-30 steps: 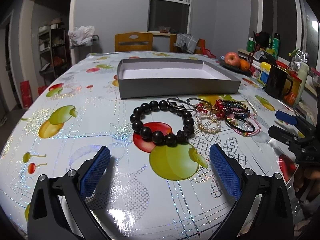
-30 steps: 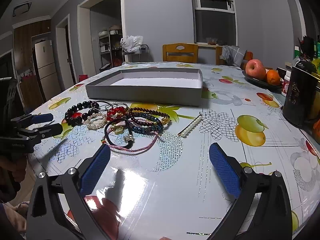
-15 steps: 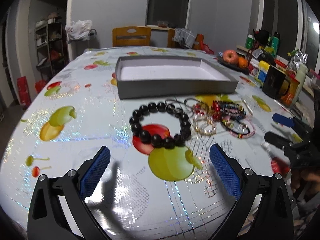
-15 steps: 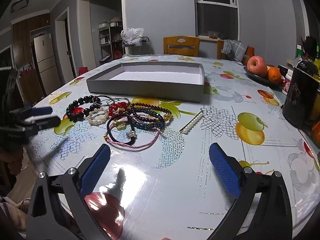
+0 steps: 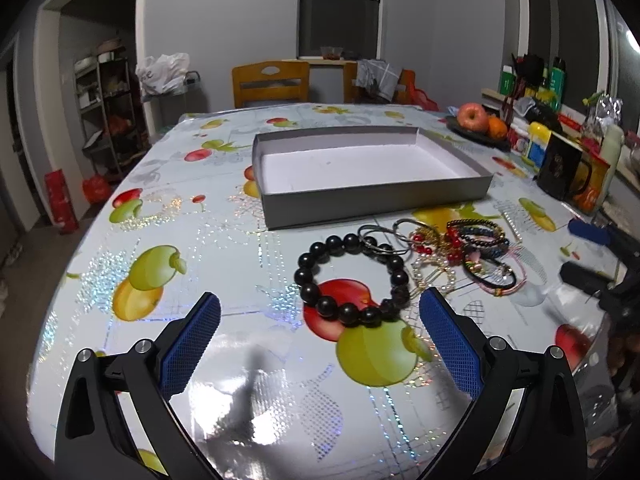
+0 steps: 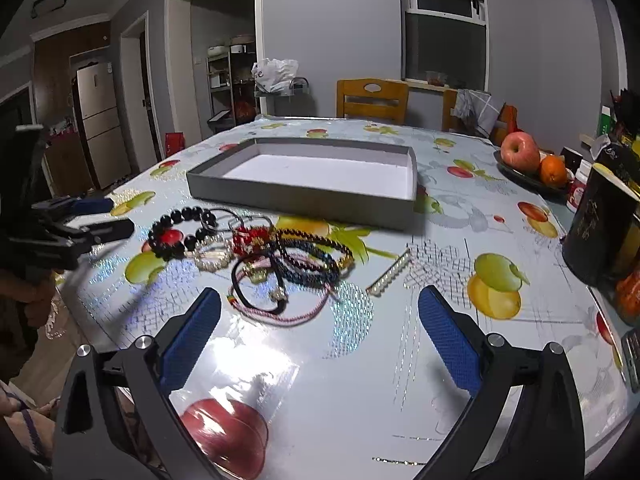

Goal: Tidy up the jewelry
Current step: 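Grasp the pearl hairpin with the right tool while the left grasps the black bead bracelet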

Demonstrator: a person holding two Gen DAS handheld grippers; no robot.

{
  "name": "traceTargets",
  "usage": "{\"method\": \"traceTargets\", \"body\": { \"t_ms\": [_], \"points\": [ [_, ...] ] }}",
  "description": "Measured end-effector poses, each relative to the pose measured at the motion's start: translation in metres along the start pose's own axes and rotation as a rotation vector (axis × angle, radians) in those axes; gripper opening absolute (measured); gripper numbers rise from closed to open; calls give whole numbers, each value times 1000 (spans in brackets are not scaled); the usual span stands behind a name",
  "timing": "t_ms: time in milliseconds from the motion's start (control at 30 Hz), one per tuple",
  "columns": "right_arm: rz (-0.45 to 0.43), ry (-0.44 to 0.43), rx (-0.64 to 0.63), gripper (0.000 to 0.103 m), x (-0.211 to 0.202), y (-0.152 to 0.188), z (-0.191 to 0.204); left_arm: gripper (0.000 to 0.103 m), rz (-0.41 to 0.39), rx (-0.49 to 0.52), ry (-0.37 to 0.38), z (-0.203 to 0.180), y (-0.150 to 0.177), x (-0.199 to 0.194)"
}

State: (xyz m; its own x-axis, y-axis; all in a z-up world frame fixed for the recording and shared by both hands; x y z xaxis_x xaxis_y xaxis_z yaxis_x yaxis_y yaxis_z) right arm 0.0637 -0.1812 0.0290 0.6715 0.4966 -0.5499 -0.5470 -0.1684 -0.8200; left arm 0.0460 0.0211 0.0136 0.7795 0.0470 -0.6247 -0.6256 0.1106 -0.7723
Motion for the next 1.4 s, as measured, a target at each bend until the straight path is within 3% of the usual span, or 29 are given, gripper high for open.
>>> {"method": "traceTargets", "body": {
  "t_ms": [167, 333, 500, 800, 967, 1033, 1133, 1300, 1400],
  "points": [
    [3, -5, 16, 96, 0, -12, -4, 95, 31, 19, 0, 5, -9, 13],
    [60, 78, 9, 64, 16, -22, -14, 68, 80, 25, 22, 11, -20, 34],
    [126, 121, 22, 56, 33, -28, -26, 63, 152, 45, 52, 11, -22, 57],
    [233, 210, 33, 54, 66, -36, -43, 62, 206, 58, 50, 13, -19, 71],
    [271, 237, 20, 37, 77, -34, -48, 66, 201, 46, 44, 16, -18, 72],
    [292, 234, 18, 32, 80, -31, -47, 69, 202, 52, 47, 15, -19, 72],
    [301, 222, 30, 32, 83, -30, -48, 78, 212, 53, 47, 14, -19, 74],
    [308, 186, 42, 31, 89, -31, -46, 78, 212, 52, 47, 14, -20, 75],
    [301, 158, 47, 26, 89, -30, -45, 74, 208, 54, 50, 14, -19, 75]
  ]
}}
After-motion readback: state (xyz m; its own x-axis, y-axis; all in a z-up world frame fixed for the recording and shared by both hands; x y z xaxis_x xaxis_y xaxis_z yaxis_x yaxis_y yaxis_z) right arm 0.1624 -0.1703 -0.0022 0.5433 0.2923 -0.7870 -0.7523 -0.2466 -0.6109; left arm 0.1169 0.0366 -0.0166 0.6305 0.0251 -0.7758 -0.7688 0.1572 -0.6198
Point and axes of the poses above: each gripper's, at about its wrist camera, not at the fingertips, and x roughly the way its jaws point, z to its left, y to its underside, the point moved 3 cm from there along x, roughly the way its jaws point, and after that the axes turned 9 degrees about x, right-handed, at the moved point
